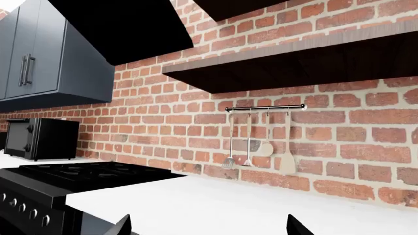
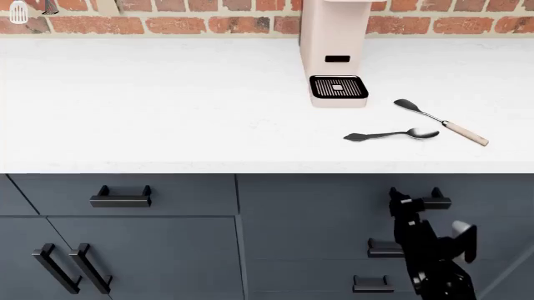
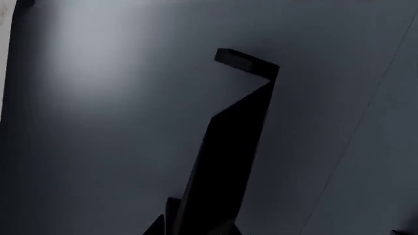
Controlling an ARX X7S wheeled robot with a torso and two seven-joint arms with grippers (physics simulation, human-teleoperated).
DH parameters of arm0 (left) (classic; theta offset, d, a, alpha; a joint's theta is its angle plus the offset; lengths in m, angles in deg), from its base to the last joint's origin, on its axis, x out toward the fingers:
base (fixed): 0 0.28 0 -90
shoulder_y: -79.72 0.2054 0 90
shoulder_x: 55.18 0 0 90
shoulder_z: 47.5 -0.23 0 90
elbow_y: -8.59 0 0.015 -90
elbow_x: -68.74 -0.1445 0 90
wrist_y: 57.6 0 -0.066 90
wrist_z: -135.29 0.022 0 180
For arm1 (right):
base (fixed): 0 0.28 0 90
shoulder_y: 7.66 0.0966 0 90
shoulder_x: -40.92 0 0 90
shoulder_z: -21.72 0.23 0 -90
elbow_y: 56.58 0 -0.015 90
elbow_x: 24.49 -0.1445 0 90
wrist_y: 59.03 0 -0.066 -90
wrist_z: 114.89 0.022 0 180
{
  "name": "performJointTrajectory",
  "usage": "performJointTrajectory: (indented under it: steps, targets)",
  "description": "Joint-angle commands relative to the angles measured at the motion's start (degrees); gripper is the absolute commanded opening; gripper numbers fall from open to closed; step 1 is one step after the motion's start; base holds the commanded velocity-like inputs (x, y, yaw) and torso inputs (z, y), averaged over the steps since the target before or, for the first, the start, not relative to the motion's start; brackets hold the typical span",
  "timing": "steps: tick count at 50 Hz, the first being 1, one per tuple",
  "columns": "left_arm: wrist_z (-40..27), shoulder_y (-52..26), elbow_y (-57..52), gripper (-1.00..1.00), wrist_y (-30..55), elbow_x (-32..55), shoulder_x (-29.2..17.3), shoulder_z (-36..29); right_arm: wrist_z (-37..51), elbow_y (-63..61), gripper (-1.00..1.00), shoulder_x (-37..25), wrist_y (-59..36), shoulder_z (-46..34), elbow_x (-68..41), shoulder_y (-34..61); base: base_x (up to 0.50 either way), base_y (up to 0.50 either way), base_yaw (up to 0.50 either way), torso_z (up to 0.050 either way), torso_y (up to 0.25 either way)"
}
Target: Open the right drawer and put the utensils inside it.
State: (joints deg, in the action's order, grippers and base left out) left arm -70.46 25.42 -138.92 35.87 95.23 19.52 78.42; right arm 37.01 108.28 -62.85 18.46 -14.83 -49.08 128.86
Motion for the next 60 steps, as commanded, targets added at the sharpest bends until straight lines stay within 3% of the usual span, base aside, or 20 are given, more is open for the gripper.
performJointTrajectory:
  steps: [1, 14, 26, 33, 41, 49, 60]
  targets:
    - [-0.49, 0.03, 0.13, 1.0, 0.11, -0.25, -0.24, -0.51, -0.35, -0.2, -1.0, -1.75, 0.53, 8.6, 6.71, -2.44, 0.0, 0.0, 0.0, 0.0, 0.0]
    - [-0.95, 0.18, 0.28, 1.0, 0.02, -0.21, -0.5, -0.69, 1.83, -26.05, -1.0, 6.74, -13.84, 8.73, 3.79, -8.47, 0.0, 0.0, 0.0, 0.0, 0.0]
    - [-1.5, 0.25, 0.26, 1.0, 0.1, -0.45, -0.71, -0.95, 1.31, -55.82, -1.0, 12.87, -31.35, 8.06, -2.12, -21.05, 0.0, 0.0, 0.0, 0.0, 0.0]
    - [-1.98, 0.4, -0.04, 1.0, 0.32, -0.93, -0.88, -1.01, -0.45, -68.62, -1.0, 13.57, -30.97, 2.24, -9.63, -33.4, 0.0, 0.0, 0.0, 0.0, 0.0]
    - [-2.47, 0.48, -0.23, 1.0, 0.48, -1.21, -1.17, -1.07, -5.42, -74.57, -1.0, 13.45, -18.61, -3.91, -12.64, -50.76, 0.0, 0.0, 0.0, 0.0, 0.0]
    - [-2.56, 0.92, -0.15, 1.0, -0.3, -0.84, -0.96, -0.87, -16.37, -73.38, -1.0, 11.1, -20.11, -7.83, -17.02, -61.57, 0.0, 0.0, 0.0, 0.0, 0.0]
    - [-2.7, 0.79, 0.45, 1.0, -0.49, -1.02, -1.09, -1.51, -24.2, -65.35, -1.0, 6.42, -19.56, -18.64, -8.43, -68.62, 0.0, 0.0, 0.0, -0.001, 0.0]
